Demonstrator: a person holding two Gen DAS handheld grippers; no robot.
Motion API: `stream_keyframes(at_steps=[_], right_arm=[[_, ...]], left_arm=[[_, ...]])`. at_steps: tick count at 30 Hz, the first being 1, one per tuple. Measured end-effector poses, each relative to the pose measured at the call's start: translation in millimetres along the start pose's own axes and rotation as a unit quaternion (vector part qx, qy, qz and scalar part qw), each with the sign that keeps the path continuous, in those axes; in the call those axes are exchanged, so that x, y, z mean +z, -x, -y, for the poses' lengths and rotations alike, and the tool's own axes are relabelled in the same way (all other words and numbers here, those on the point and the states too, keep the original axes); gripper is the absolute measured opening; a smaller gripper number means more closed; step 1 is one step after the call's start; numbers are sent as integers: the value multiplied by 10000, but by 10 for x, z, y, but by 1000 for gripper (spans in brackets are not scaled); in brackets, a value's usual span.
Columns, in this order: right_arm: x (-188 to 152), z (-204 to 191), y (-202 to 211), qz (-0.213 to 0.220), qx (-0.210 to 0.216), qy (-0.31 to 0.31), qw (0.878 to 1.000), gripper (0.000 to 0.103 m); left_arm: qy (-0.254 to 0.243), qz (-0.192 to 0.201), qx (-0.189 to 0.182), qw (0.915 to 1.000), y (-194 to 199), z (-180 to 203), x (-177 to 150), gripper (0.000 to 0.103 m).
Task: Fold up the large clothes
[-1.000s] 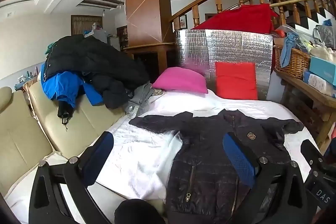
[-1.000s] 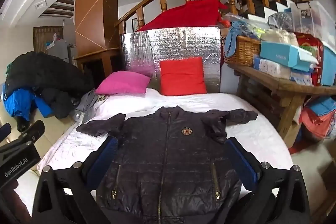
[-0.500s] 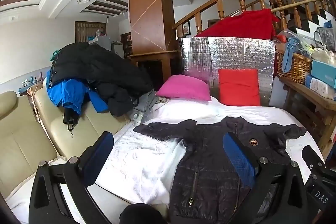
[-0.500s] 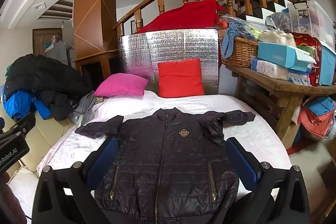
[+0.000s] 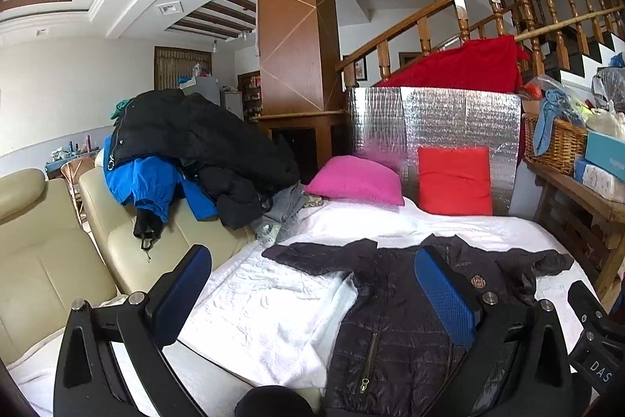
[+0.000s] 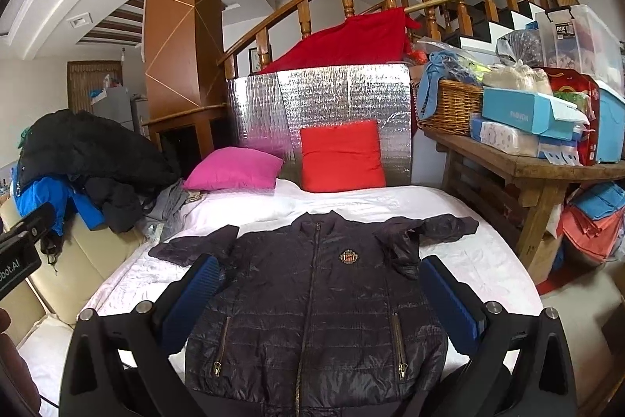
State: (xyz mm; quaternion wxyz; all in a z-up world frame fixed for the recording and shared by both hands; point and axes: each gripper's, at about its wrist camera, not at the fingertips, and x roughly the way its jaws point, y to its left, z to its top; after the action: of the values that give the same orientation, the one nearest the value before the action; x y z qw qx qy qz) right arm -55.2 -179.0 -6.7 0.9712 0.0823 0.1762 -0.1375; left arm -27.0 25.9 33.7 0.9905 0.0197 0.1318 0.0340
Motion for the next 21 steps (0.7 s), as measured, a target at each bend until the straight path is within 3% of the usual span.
stream_keyframes(at_steps=[13,17,21], right_arm=[[23,38,90,89,79,-34,9999,103],[24,46,98,104,72,-20,9999,103],[14,43,72,65,-16,14,10000,103]], left_arm=[[48,231,102,9997,163,-82,69,103],[39,222,90,9997,149,-78,67,103],[8,16,-145,9999,73,-3,16,103]])
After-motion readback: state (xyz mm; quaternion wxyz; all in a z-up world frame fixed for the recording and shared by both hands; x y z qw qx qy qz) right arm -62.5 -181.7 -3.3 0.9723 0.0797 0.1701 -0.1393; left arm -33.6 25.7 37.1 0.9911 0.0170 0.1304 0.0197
